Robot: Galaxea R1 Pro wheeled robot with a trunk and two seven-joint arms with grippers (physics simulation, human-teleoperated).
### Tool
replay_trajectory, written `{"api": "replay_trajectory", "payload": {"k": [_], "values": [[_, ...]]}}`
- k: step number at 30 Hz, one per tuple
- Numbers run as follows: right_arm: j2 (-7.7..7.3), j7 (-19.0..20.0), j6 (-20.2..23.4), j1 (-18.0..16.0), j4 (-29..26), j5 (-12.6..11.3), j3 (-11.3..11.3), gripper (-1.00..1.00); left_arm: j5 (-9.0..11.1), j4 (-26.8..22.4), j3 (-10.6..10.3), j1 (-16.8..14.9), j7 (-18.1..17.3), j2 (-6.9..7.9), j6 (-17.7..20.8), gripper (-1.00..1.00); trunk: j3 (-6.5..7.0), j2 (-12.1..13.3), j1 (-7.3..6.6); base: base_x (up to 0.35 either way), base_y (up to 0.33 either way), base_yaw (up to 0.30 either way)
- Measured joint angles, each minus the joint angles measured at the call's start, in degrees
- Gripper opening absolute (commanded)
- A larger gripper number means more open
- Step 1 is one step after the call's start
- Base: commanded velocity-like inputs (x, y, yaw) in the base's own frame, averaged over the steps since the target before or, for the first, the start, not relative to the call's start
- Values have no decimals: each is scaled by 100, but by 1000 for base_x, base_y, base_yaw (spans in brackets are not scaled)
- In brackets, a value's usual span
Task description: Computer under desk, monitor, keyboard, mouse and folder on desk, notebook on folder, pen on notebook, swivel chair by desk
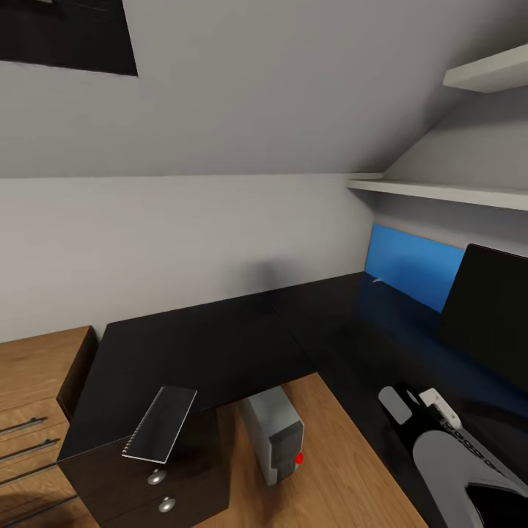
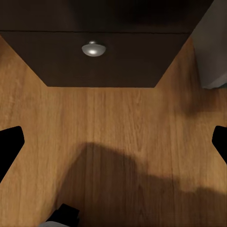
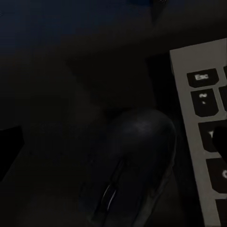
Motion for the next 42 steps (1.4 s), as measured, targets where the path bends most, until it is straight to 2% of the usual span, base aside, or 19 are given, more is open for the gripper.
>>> {"api": "replay_trajectory", "payload": {"k": [5,7,8,10,14,15,18,21,23,24,25,26,27,28,30,33,35,38,42], "values": [[67,-85,22,5,-211,7,1,100,4,12,-12,0,-11,0,0,100,0,0,0,0,0,0],[194,-433,28,9,-420,50,9,100,9,19,-17,0,-13,0,4,100,0,0,0,0,0,0],[346,-973,37,30,-863,301,105,100,13,22,-22,-1,-13,0,6,100,1,0,0,0,0,0],[501,-1433,45,146,-1457,642,290,100,14,22,-23,0,-13,0,7,100,0,0,0,0,0,0],[736,-1852,73,718,-2364,1046,728,100,16,30,-23,0,-13,0,8,100,0,0,0,0,0,27],[757,-1876,101,791,-2484,1080,812,100,18,37,-23,0,-13,0,8,100,0,0,0,0,0,115],[816,-1960,253,1090,-2907,1161,1390,100,-1,241,-16,0,-14,-5,1,100,0,0,0,0,0,191],[827,-1972,276,1153,-2965,1170,1596,100,-17,311,-13,0,-14,-7,-3,100,0,0,0,0,0,227],[876,-1979,294,1251,-3006,1171,1902,100,-27,359,-6,0,-15,-7,-6,100,0,0,0,0,0,263],[974,-1978,295,1382,-3014,1186,2237,100,-28,375,3,-1,-14,-3,-7,100,-1,0,0,0,0,272],[999,-1977,293,1429,-3015,1194,2356,100,-27,378,5,0,-15,-2,-7,100,0,0,0,0,0,276],[1026,-1976,290,1523,-3015,1203,2606,100,-26,386,9,-1,-14,-2,-8,100,-1,0,0,0,0,276],[1044,-1975,281,1629,-3015,1211,2892,100,-24,391,10,-1,-14,-1,-8,100,-1,0,0,0,0,278],[1054,-1974,273,1782,-3013,1213,3336,100,-24,396,12,-1,-14,-1,-8,100,-1,0,0,0,0,279],[1053,-1965,260,1946,-2986,1215,3853,100,-23,398,13,-1,-16,0,-8,100,-1,0,0,0,0,279],[1050,-1933,238,2112,-2867,1213,4132,100,-23,400,14,-1,-15,0,-8,100,0,0,0,0,0,280],[1049,-1797,-14,2295,-2460,1197,4256,100,-24,400,23,0,-14,10,-11,100,-1,0,0,0,0,280],[1051,-1364,-548,2377,-1652,1210,4302,100,-23,400,44,-1,-14,21,-14,100,0,0,0,0,0,280],[1080,-531,-1158,2405,-561,1205,4313,100,-24,400,50,-1,-14,8,-15,100,0,0,0,0,0,280]]}}
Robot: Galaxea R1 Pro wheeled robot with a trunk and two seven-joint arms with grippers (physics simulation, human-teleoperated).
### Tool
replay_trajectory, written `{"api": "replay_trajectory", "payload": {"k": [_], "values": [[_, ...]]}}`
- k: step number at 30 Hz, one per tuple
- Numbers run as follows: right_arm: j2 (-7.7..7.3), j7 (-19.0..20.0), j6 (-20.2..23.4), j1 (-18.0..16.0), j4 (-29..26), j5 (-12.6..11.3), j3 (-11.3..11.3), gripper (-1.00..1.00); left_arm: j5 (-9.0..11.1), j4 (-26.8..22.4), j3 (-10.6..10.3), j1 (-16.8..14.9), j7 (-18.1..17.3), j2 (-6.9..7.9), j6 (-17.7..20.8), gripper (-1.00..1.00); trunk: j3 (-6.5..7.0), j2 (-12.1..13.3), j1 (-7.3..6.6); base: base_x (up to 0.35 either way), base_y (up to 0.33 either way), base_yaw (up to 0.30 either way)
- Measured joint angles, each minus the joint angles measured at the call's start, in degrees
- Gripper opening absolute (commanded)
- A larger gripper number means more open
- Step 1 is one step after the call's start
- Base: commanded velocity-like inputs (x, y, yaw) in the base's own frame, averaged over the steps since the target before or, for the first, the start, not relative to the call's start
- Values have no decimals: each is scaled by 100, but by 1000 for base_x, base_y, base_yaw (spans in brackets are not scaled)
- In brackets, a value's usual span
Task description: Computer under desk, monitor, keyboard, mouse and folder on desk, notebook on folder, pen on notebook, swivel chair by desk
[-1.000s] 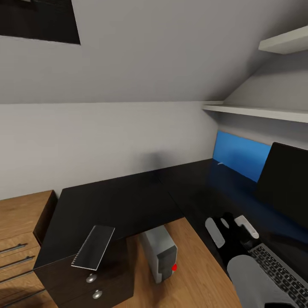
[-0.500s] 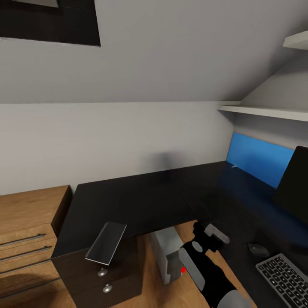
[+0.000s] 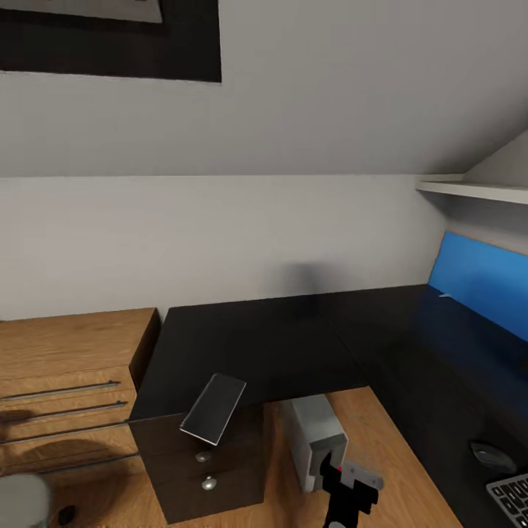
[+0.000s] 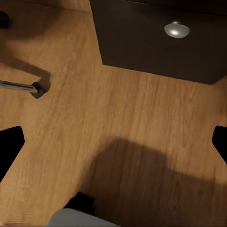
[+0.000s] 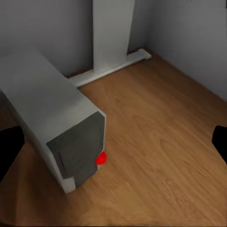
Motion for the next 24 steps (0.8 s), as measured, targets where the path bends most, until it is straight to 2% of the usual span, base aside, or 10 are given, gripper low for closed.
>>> {"api": "replay_trajectory", "payload": {"k": [2,3,5,10,14,24], "values": [[-2,491,-464,5,621,-40,-24,100,1,3,2,0,0,-1,0,100,0,0,0,0,0,209],[-7,844,-977,8,1077,-74,-42,100,9,10,7,1,3,6,1,100,0,0,0,0,0,91],[-4,998,-1168,6,1263,-63,-18,100,14,15,8,1,19,7,5,100,0,0,0,0,0,48],[12,1573,-1255,6,1603,-55,14,100,25,101,10,1,28,-6,7,100,0,0,0,0,0,9],[8,1865,-1256,6,1666,-58,5,100,19,209,11,0,23,-17,7,100,0,0,0,0,0,2],[-11,2023,-1259,6,1699,-76,-27,100,6,292,12,1,-4,-26,-5,100,-1,0,0,0,0,30]]}}
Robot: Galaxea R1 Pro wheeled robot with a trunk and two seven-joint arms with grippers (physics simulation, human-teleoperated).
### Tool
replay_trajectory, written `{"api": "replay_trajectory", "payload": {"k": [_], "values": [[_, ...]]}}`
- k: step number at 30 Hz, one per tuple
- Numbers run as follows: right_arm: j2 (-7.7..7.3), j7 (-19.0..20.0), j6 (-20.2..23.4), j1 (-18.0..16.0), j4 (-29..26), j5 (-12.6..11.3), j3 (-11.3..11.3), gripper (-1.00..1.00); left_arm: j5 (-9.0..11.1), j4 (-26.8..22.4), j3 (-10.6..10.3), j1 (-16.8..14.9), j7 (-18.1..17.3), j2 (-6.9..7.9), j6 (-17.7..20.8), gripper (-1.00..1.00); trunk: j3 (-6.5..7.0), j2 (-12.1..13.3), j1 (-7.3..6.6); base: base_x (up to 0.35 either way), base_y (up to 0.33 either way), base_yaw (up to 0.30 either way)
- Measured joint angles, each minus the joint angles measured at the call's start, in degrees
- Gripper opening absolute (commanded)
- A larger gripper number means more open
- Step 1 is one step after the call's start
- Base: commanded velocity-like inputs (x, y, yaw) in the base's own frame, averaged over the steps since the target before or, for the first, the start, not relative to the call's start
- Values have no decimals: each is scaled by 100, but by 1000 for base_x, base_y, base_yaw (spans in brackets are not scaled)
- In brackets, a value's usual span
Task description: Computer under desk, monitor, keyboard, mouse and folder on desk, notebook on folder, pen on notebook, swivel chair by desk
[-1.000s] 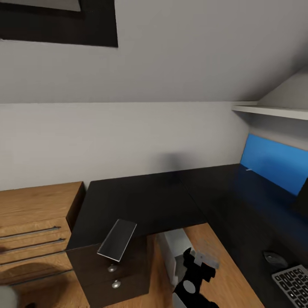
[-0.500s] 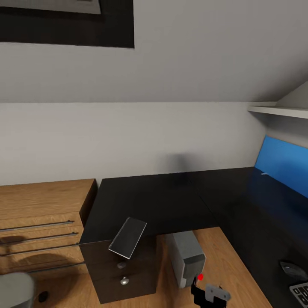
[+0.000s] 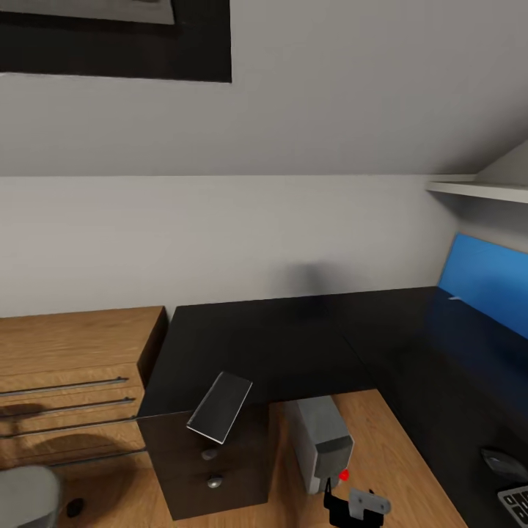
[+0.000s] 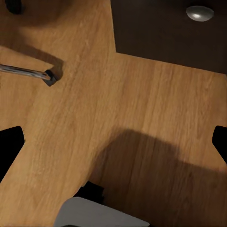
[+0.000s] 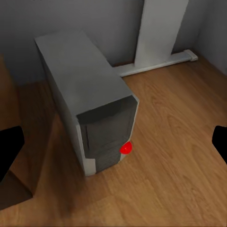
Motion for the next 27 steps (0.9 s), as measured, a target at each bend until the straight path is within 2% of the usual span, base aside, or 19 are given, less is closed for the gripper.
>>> {"api": "replay_trajectory", "payload": {"k": [7,21,24,27], "values": [[-4,1,13,0,1,-15,-16,100,-11,84,-4,0,-4,-1,-123,100,-18,0,1,-35,0,236],[-79,73,20,-1,52,6,-22,100,-16,156,-6,0,-4,1,-175,100,-97,0,2,-189,-75,217],[-84,171,19,-1,180,-6,-23,100,-8,168,-5,0,-3,-6,-453,100,-116,0,1,-104,-93,209],[-85,199,20,-1,213,-9,-23,100,-4,172,-5,0,-2,-6,-547,100,-135,0,0,-42,-64,209]]}}
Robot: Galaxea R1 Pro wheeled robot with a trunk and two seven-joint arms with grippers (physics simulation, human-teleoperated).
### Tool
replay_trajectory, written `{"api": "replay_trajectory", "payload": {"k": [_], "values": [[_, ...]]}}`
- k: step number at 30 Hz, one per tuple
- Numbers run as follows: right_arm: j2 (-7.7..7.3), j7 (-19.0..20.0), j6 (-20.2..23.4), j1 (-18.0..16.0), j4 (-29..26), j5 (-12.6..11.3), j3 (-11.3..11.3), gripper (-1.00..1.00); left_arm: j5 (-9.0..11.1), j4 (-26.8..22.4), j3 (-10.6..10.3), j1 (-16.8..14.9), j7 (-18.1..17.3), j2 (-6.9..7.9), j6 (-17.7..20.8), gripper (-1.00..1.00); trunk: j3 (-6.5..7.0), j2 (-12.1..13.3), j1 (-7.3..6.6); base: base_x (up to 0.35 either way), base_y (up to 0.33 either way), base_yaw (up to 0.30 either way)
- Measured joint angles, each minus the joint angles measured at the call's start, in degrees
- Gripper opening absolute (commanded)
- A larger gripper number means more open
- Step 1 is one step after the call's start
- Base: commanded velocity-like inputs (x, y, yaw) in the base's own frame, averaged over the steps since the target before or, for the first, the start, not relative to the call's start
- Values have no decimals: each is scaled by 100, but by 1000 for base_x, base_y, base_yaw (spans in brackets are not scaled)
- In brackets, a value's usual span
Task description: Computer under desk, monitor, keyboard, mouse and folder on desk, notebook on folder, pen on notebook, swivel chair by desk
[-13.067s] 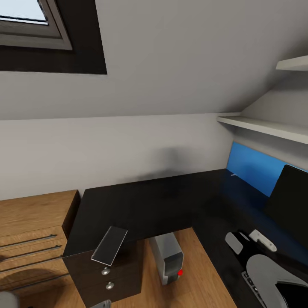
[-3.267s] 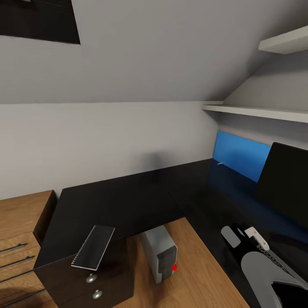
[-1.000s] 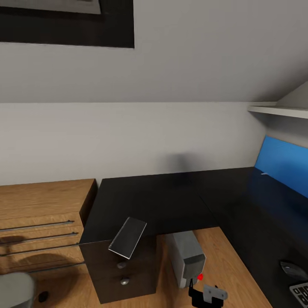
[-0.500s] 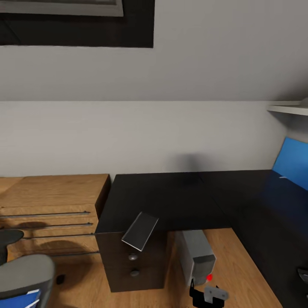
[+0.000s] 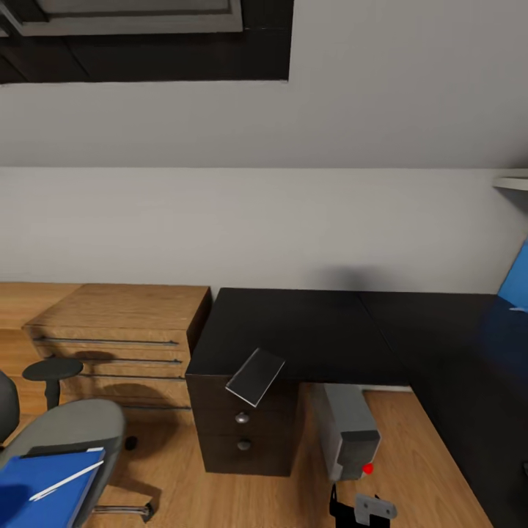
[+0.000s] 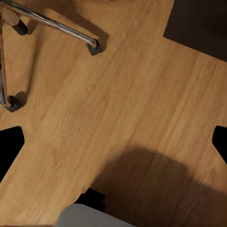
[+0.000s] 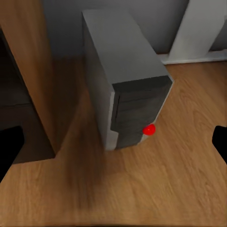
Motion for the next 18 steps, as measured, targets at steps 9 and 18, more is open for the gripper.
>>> {"api": "replay_trajectory", "payload": {"k": [9,18], "values": [[-1,45,1,0,21,13,7,100,2,7,-4,0,1,-3,-54,100,-58,0,0,-4,-7,209],[-1,182,0,0,41,21,14,100,10,8,-2,0,1,-3,-56,100,-116,0,0,0,0,210]]}}
